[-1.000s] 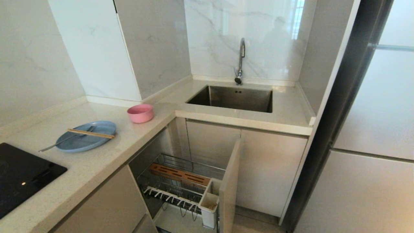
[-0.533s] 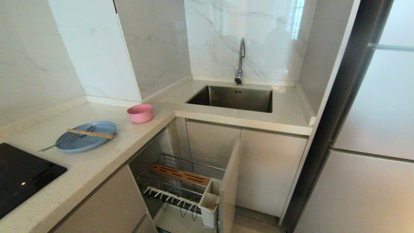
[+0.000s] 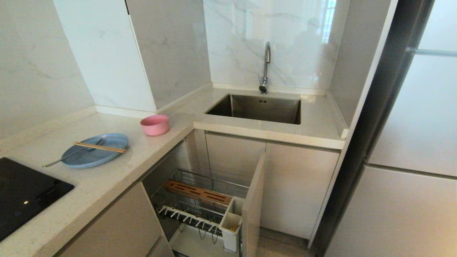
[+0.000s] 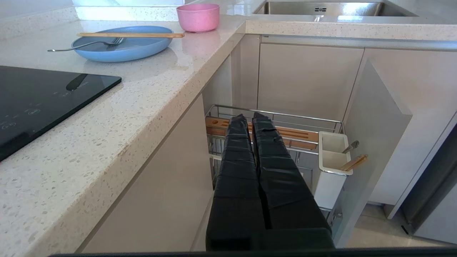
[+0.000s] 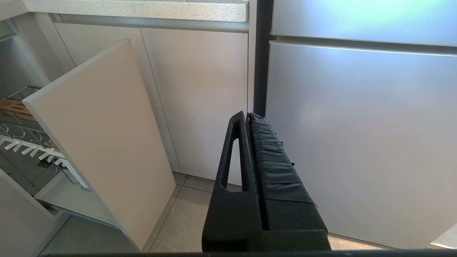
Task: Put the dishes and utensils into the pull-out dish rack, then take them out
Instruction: Pick up the bowl and place it in the cupboard
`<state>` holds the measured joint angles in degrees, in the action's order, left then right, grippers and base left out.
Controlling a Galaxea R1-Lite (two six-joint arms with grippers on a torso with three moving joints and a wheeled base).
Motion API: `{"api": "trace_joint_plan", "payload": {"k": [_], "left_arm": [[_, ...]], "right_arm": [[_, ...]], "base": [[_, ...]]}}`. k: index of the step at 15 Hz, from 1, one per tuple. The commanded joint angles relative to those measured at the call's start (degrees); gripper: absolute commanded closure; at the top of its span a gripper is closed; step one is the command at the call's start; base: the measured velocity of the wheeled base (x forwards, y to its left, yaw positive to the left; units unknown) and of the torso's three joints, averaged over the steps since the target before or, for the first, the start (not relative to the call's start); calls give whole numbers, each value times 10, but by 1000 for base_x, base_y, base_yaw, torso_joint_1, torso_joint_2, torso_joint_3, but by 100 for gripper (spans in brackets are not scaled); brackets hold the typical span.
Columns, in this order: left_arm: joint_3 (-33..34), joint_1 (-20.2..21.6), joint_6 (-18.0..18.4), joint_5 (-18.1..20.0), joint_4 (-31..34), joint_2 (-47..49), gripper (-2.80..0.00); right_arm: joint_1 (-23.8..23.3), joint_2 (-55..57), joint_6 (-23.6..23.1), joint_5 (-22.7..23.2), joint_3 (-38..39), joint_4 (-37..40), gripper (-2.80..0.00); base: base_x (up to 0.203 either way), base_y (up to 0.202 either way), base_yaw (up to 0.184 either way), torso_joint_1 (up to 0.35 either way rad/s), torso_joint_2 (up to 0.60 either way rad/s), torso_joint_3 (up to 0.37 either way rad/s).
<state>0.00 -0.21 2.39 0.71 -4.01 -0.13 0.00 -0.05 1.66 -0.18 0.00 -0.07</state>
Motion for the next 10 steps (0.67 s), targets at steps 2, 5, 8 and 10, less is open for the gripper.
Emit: {"api": "trace_joint_plan", "payload": {"k": [2,5,8,10], "left_arm": [[23,0,1,0,0,0,0],[23,0,2,-1,-1,0,0],[23,0,2,0,-1,0,0],[23,0,2,0,-1,0,0]], "right_arm": [[0,0,0,0,0,0,0],[0,0,0,0,0,0,0],[0,0,0,0,0,0,0],[0,0,0,0,0,0,0]], "base": [[0,0,0,0,0,0],[0,0,0,1,-2,-73],[0,0,0,0,1,-185],[0,0,0,2,3,-195]]}}
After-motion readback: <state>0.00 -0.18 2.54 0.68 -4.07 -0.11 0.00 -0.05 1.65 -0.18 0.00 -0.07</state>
